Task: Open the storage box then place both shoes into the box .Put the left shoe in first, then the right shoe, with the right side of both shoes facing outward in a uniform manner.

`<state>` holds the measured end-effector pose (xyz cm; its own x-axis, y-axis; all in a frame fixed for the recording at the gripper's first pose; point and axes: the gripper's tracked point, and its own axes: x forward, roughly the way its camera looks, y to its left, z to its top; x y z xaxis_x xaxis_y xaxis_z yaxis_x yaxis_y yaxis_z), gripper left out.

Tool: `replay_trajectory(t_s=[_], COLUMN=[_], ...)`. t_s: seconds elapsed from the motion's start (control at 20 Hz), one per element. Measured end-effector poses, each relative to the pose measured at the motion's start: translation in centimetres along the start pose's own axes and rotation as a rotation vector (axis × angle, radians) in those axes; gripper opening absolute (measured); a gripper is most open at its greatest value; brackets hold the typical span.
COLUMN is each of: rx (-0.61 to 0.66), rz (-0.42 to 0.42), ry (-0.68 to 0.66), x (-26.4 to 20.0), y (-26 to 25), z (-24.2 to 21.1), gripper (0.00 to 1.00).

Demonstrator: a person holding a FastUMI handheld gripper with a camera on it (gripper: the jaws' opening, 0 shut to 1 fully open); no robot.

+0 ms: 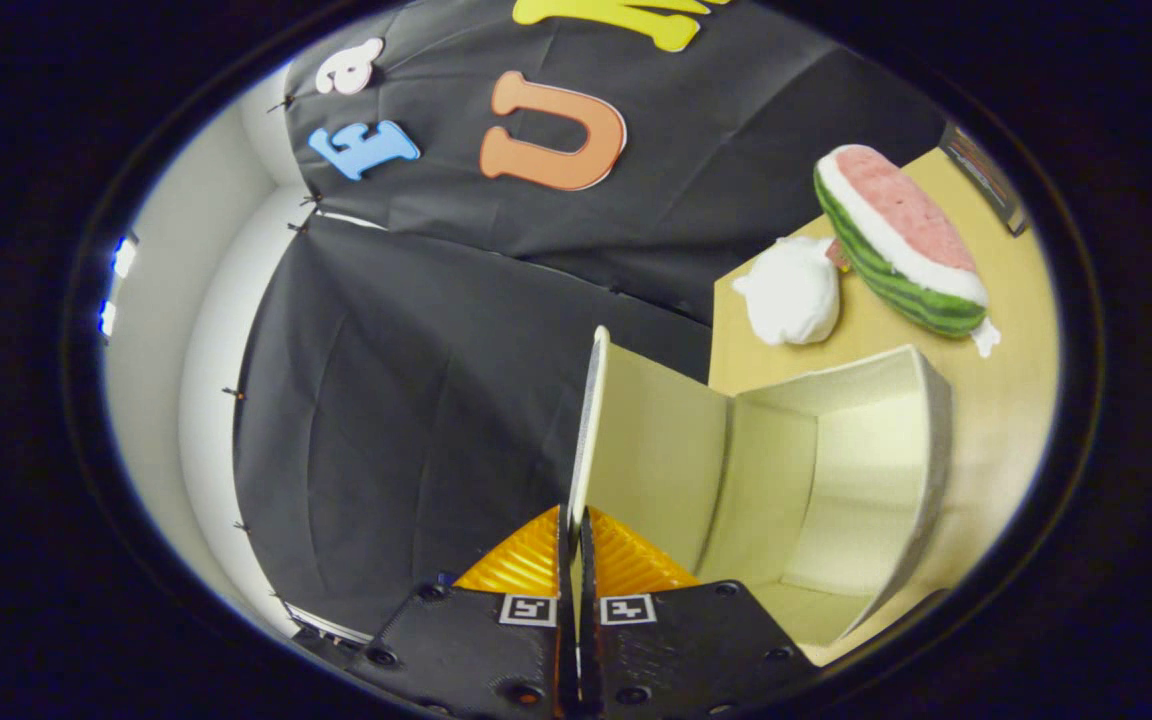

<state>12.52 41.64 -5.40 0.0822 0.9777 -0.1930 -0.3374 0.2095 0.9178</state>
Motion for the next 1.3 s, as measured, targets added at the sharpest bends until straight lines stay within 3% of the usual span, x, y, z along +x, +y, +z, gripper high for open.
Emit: replay_trajectory(t_s=[0.3, 0.5, 0.55, 0.6, 0.9, 1.3], rx=[-0.081, -0.181, -0.208, -0.235, -0.336, -0.516], rz=[-0.102, -0.179, -0.194, -0.198, -0.222, -0.351], ry=[0.005, 0.002, 0.007, 0.002, -0.007, -0.156], x=[6.5, 9.1, 9.0, 9.0, 6.3, -5.0], y=[2.9, 3.3, 3.7, 3.8, 5.0, 2.3], z=[-0.7, -1.2, -1.4, -1.5, -2.2, 0.5], gripper=[0.01, 0.09, 0.18, 0.33, 0.92, 0.96])
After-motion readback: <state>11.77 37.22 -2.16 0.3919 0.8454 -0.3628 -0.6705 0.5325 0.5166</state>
